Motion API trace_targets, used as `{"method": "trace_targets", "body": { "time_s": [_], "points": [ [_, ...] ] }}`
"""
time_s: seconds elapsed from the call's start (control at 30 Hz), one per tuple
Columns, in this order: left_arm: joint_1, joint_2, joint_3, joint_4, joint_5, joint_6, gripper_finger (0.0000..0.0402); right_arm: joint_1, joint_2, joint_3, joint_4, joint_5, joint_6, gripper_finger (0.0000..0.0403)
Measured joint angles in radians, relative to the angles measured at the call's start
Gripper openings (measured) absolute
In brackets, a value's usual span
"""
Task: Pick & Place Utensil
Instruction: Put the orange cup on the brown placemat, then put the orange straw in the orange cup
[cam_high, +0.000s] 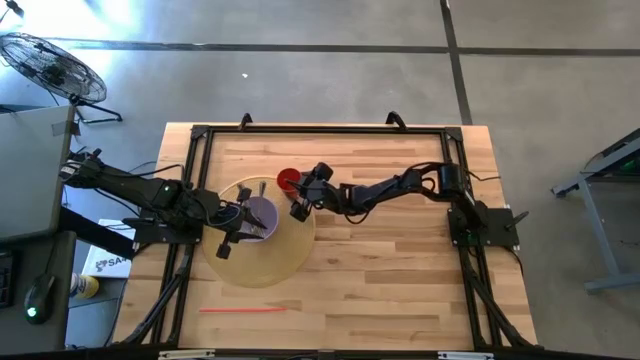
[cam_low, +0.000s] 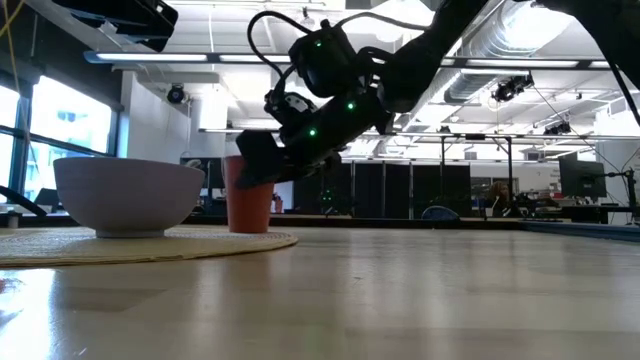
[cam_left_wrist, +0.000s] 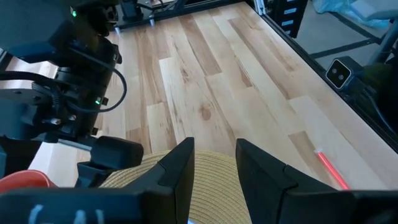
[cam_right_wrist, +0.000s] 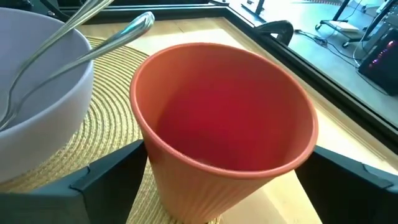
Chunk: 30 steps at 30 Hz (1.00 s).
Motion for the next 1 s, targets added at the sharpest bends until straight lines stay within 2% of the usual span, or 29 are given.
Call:
{"method": "trace_targets", "body": {
  "time_s": [0.4, 0.57, 0.77, 1.0],
  "points": [
    [0.0, 0.0, 0.0, 0.0, 0.0, -0.002, 0.0115, 0.025, -0.014, 0.0, -0.015, 0.009, 0.001, 0.0384],
    [0.0, 0.0, 0.0, 0.0, 0.0, -0.003, 0.0115, 0.041, -0.06, 0.001, -0.079, 0.074, 0.002, 0.0386],
    [0.0, 0.0, 0.0, 0.001, 0.0, -0.003, 0.0115, 0.059, -0.099, 0.001, -0.144, 0.104, 0.001, 0.0381],
    [0.0, 0.001, 0.0, 0.002, 0.046, -0.007, 0.0115, 0.125, -0.161, 0.001, -0.255, 0.236, 0.002, 0.0384]
  ]
}}
